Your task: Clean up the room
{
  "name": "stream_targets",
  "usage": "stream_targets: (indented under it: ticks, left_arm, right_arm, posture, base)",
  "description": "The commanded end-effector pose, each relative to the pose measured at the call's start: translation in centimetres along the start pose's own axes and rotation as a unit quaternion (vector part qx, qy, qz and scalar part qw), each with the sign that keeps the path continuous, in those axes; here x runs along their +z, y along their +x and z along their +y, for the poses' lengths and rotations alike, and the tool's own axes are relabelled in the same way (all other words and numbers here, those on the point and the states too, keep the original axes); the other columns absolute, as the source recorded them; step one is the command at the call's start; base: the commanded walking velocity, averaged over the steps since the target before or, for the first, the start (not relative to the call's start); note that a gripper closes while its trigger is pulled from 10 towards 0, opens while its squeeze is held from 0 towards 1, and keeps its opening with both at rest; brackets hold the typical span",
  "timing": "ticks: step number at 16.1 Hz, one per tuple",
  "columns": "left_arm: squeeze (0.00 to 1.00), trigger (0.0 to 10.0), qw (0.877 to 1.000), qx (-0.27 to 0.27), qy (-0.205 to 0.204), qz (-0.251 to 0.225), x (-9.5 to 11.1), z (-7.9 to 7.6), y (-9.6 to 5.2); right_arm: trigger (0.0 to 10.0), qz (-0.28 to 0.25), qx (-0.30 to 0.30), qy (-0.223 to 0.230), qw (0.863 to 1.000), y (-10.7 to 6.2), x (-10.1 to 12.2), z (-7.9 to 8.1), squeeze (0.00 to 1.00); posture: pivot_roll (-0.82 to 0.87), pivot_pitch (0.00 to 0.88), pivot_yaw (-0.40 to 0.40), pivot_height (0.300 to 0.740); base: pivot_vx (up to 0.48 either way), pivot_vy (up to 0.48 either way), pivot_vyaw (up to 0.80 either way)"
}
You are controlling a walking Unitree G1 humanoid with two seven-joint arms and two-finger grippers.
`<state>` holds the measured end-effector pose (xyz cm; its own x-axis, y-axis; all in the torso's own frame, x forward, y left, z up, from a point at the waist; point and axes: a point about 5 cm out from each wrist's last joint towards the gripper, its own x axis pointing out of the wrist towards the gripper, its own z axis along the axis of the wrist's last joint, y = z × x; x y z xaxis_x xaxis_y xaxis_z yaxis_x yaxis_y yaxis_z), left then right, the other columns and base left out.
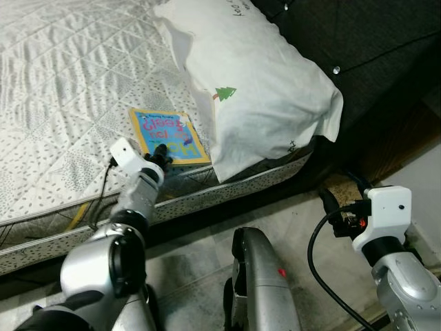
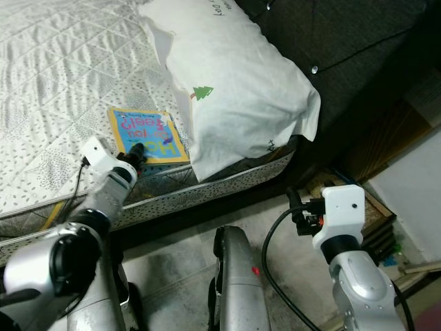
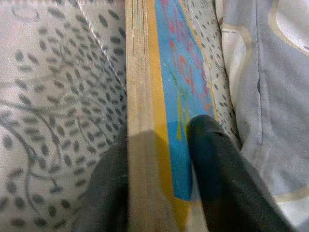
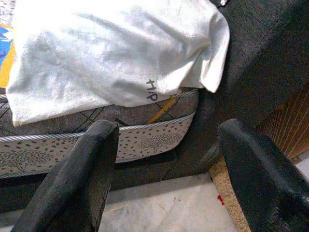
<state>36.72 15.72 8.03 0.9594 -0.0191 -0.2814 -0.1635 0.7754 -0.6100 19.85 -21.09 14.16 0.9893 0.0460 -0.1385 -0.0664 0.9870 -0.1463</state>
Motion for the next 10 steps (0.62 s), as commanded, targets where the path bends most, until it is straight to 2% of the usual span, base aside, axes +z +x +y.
stream_targets:
  ticks: [1,4,6,8,9,10]
  left_arm:
    - [1.0,10.0,0.999,0.007,0.039,0.03,-0.1,0.2,0.1]
    - [1.0,10.0,0.996,0.029,0.077,0.033,1.2,1.3,0.1]
    - [1.0,10.0,0.988,0.032,0.135,0.069,1.2,1.9,-0.1]
    - [1.0,10.0,0.978,0.051,0.186,0.085,1.4,2.6,-0.2]
    - [1.0,10.0,0.977,0.058,0.182,0.092,1.3,2.8,-0.3]
    - [1.0,10.0,0.973,0.061,0.198,0.104,1.2,3.0,-0.3]
  right_arm:
    - [10.0,0.007,-0.006,0.0,1.0,0.2,-0.4,-0.2,0.0]
    - [10.0,0.001,-0.005,0.002,1.0,0.9,-0.2,0.0,0.0]
    - [10.0,-0.002,-0.002,0.002,1.0,1.3,-0.3,0.0,0.0]
    - [10.0,-0.006,0.003,0.004,1.0,1.8,-0.3,0.2,0.0]
    - [10.0,-0.008,0.005,0.006,1.0,2.0,-0.2,0.3,0.0]
    - [10.0,-0.01,0.008,0.007,1.0,2.3,-0.2,0.5,0.0]
  posture:
    - [-0.3,0.156,-0.119,0.525]
    - [-0.3,0.138,-0.115,0.525]
    - [-0.29,0.122,-0.113,0.525]
    - [-0.28,0.108,-0.11,0.525]
    - [-0.27,0.101,-0.109,0.525]
    - [-0.26,0.093,-0.108,0.525]
  base:
    - [0.0,0.0,0.0]
    - [0.0,0.0,0.0]
    - [0.0,0.0,0.0]
    - [0.0,0.0,0.0]
    - [0.0,0.0,0.0]
    - [0.0,0.0,0.0]
